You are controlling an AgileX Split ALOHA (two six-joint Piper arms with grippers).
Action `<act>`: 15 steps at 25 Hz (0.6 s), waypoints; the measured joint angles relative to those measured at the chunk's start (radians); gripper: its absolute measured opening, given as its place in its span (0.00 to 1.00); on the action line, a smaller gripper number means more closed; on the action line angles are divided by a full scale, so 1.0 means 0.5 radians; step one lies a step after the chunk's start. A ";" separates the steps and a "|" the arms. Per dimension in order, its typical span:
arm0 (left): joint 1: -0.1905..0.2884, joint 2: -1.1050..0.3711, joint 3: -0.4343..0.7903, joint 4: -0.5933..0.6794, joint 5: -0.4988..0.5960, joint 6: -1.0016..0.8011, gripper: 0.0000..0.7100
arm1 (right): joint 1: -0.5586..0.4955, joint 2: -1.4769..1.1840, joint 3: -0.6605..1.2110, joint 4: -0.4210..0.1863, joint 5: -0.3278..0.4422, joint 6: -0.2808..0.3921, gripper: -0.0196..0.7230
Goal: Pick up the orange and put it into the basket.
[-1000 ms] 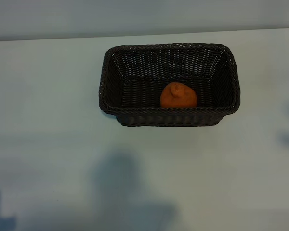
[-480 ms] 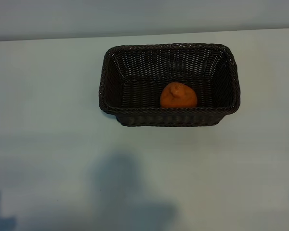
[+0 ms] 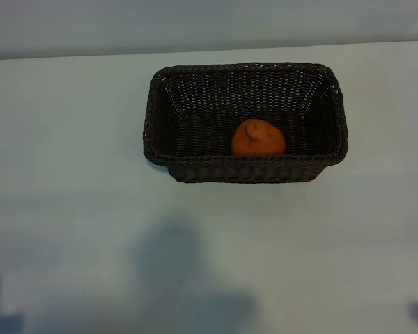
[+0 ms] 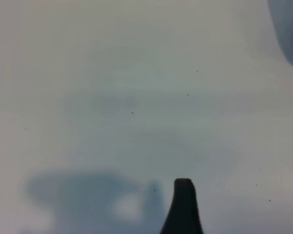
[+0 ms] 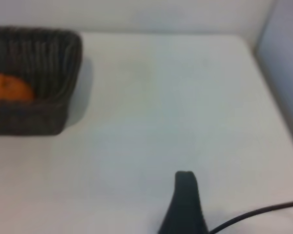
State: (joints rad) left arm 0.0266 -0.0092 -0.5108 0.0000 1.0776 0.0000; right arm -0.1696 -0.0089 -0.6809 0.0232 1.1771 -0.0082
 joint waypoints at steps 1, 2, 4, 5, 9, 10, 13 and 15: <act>0.000 0.000 0.000 0.000 0.000 0.000 0.84 | 0.000 0.000 0.029 0.012 0.000 0.000 0.77; 0.000 0.000 0.000 0.000 0.000 0.000 0.84 | 0.000 0.000 0.057 0.016 -0.002 0.000 0.78; 0.000 0.000 0.000 0.000 0.000 0.000 0.84 | 0.000 0.000 0.111 0.020 -0.003 -0.003 0.78; 0.000 0.000 0.000 0.000 0.000 0.000 0.84 | 0.000 0.000 0.144 0.020 -0.003 -0.004 0.78; 0.000 0.000 0.000 0.000 0.000 0.000 0.84 | 0.000 0.000 0.254 0.020 -0.005 -0.012 0.78; 0.000 0.000 0.000 0.000 0.000 0.000 0.84 | 0.000 0.002 0.282 0.020 -0.008 -0.014 0.78; 0.000 0.000 0.000 0.000 0.000 0.000 0.84 | 0.000 0.002 0.308 0.018 -0.019 -0.016 0.78; 0.000 0.000 0.000 0.000 0.000 0.000 0.84 | 0.000 0.002 0.308 0.017 -0.038 -0.016 0.78</act>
State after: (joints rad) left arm 0.0266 -0.0092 -0.5108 0.0000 1.0776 0.0000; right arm -0.1696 -0.0080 -0.5270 0.0315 1.1583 -0.0162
